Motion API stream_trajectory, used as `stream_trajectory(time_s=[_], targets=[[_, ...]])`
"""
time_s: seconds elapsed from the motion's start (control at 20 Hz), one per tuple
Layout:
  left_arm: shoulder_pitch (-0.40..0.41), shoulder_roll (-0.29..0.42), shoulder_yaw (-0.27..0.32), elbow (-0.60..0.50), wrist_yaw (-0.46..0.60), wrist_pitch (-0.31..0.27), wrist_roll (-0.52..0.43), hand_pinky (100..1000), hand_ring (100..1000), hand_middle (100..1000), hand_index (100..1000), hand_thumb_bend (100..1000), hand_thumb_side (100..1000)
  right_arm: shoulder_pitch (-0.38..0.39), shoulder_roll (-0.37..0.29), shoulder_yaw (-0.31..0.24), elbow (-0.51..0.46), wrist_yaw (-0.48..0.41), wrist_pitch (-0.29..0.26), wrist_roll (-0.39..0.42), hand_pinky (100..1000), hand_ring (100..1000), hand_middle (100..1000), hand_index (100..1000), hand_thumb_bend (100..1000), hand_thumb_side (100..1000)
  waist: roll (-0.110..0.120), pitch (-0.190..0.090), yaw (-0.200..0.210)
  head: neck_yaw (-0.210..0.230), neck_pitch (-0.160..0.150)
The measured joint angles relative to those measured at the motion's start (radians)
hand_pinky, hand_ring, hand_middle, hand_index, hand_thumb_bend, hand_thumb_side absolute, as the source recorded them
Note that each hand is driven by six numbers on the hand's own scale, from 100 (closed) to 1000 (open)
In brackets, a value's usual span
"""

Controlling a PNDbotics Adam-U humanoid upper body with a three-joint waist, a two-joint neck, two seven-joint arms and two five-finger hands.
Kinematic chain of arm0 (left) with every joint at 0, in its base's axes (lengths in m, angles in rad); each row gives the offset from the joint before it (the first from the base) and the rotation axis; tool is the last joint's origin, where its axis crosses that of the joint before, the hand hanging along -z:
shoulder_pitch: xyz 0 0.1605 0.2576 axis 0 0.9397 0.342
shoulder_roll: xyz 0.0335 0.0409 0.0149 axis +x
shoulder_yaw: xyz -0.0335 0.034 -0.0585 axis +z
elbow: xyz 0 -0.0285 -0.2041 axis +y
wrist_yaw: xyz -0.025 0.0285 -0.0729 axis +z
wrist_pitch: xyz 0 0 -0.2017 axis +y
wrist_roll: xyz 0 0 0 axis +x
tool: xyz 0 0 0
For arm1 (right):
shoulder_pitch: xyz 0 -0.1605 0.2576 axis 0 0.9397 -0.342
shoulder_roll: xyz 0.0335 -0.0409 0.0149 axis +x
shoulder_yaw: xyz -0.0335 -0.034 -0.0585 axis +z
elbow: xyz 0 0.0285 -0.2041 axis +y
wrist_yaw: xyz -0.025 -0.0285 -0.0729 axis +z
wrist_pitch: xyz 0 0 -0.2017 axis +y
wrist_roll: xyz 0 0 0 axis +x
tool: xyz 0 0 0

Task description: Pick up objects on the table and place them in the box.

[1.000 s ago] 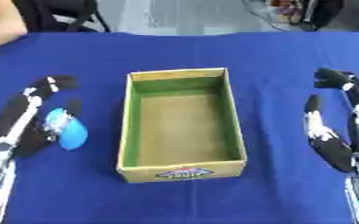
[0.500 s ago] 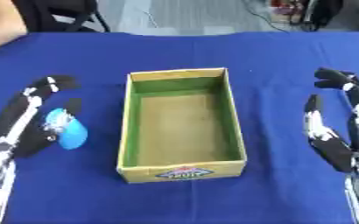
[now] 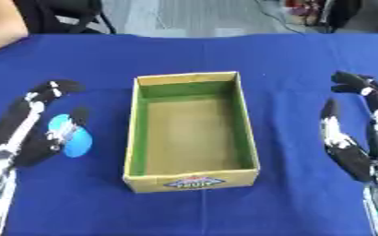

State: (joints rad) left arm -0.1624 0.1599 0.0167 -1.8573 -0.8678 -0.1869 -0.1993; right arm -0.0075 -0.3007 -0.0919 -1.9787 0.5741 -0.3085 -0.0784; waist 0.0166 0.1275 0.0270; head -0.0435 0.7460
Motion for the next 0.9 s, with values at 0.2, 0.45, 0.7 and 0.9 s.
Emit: stream_trajectory(time_s=[0.2, 0.45, 0.7, 0.9], targets=[[0.000, 0.000, 0.017, 0.001, -0.071, 0.069, 0.072, 1000, 1000, 1000, 865, 446, 905, 0.000, 0.000, 0.000, 0.000, 0.000, 0.000, 0.000, 824, 688, 729, 861, 116, 634, 0.000, 0.000, 0.000, 0.000, 0.000], [0.000, -0.001, 0.016, 0.008, -0.100, 0.113, 0.133, 1000, 1000, 1000, 865, 430, 907, 0.000, 0.000, 0.000, 0.000, 0.000, 0.000, 0.000, 824, 688, 729, 861, 120, 636, 0.000, 0.000, 0.000, 0.000, 0.000], [0.000, -0.001, 0.011, 0.016, -0.104, 0.118, 0.137, 1000, 1000, 1000, 865, 425, 919, 0.000, 0.000, 0.000, 0.000, 0.000, 0.000, 0.000, 824, 688, 730, 861, 121, 637, 0.000, 0.000, 0.000, 0.000, 0.000], [0.000, -0.001, 0.010, 0.021, -0.104, 0.119, 0.135, 1000, 1000, 1000, 865, 425, 925, 0.000, 0.000, 0.000, 0.000, 0.000, 0.000, 0.000, 824, 687, 730, 862, 122, 638, 0.000, 0.000, 0.000, 0.000, -0.007]])
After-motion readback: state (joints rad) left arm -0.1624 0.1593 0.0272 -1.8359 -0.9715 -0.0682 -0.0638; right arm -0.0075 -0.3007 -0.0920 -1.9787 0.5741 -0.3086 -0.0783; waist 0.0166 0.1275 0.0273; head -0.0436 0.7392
